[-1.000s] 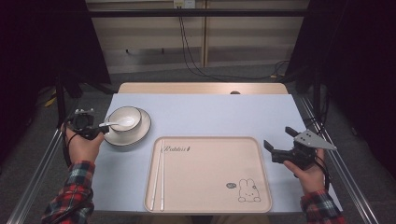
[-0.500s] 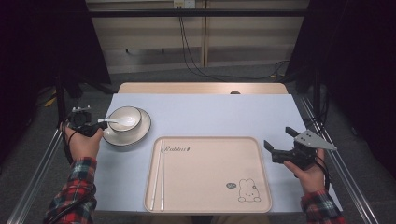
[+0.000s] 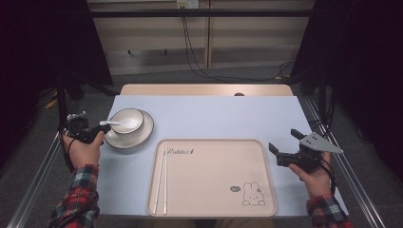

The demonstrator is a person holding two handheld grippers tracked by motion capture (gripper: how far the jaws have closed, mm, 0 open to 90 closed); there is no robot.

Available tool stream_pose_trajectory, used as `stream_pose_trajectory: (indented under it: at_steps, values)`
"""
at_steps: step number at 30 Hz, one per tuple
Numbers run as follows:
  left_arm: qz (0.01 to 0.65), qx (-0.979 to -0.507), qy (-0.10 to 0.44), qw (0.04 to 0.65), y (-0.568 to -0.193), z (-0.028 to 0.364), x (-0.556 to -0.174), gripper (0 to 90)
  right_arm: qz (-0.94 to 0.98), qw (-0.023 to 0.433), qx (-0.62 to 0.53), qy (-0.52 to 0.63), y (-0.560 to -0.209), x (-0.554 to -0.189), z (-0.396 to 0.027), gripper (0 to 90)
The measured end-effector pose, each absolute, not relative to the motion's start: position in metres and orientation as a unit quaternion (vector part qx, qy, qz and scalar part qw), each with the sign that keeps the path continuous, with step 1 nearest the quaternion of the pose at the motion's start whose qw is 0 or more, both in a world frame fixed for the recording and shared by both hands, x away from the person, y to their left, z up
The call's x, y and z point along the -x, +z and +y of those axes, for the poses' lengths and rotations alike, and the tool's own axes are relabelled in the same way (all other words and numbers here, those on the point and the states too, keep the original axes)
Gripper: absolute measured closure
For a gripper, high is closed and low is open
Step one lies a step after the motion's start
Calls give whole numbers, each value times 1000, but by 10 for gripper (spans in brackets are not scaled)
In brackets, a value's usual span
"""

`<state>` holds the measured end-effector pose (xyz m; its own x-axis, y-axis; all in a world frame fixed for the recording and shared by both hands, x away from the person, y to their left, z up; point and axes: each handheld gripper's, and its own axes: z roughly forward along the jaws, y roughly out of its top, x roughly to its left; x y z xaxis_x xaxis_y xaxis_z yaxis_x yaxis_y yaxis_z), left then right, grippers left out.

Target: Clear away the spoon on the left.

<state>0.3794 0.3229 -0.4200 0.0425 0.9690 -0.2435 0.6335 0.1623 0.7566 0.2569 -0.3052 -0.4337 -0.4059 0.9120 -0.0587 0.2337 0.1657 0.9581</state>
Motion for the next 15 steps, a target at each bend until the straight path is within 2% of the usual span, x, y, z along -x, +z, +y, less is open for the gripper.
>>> stream_pose_trajectory:
  at_steps: [3, 15]
  values:
    - [660, -602, 218, 394, -421, 322, -384, 582, 683, 341, -420, 492, -434, -257, -305, 40]
    - [671, -572, 213, 421, -428, 322, -399, 558, 684, 339, -421, 490, -436, -258, -305, 40]
